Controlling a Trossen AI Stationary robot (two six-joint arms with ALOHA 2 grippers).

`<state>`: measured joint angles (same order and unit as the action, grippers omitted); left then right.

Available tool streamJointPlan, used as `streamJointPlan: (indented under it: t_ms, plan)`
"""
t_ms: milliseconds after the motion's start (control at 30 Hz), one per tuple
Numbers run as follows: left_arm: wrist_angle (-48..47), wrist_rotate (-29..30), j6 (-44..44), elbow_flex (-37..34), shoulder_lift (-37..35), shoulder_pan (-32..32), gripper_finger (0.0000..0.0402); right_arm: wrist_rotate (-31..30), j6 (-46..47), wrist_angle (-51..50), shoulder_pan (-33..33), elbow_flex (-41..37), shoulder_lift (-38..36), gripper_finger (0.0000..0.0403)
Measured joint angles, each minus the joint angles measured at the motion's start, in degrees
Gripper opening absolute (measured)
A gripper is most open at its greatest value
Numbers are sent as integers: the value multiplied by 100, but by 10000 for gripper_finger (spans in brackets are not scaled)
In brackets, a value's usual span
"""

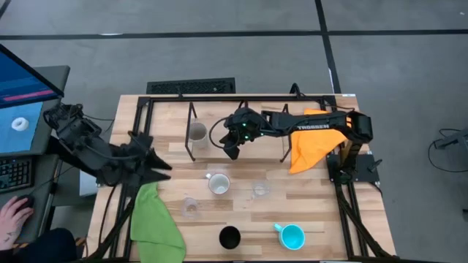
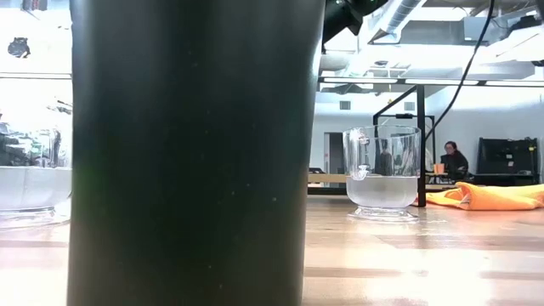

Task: Stack small to large cups/mugs on shelf
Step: Put the white cup on the shelf

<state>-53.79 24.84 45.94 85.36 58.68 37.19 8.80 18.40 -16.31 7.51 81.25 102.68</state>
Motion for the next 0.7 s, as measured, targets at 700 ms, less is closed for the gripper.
streamJointPlan:
  t_ms: [700]
  plan:
    - [-2088, 3403, 2324, -3148, -2735, -48, 1, -820, 74, -1130, -529, -2, -1827, 12]
